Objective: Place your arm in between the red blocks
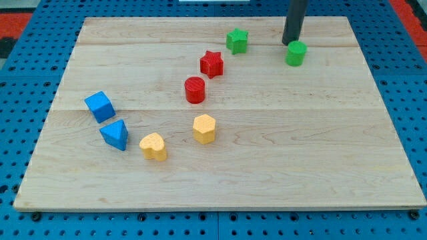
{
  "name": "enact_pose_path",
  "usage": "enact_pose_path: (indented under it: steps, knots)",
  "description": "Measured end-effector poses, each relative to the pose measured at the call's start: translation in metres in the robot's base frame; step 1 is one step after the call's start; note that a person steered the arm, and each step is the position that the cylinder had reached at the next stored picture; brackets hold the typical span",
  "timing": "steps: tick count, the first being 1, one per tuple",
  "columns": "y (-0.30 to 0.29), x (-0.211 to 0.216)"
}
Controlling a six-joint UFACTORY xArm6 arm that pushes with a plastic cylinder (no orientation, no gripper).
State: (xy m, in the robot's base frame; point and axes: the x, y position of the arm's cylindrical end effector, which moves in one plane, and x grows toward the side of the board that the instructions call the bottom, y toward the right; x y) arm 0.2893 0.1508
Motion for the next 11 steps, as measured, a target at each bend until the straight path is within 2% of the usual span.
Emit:
enact_pose_path:
  steps: [1,3,5,7,8,9,11]
  knots:
    - [0.020,0.034]
    - [-0.039,0.063]
    - [-0.085,0.066]
    - [-0.101,0.096]
    - [-0.121,0.097]
    - [-0.110,0.082]
    - [-0.189,0.076]
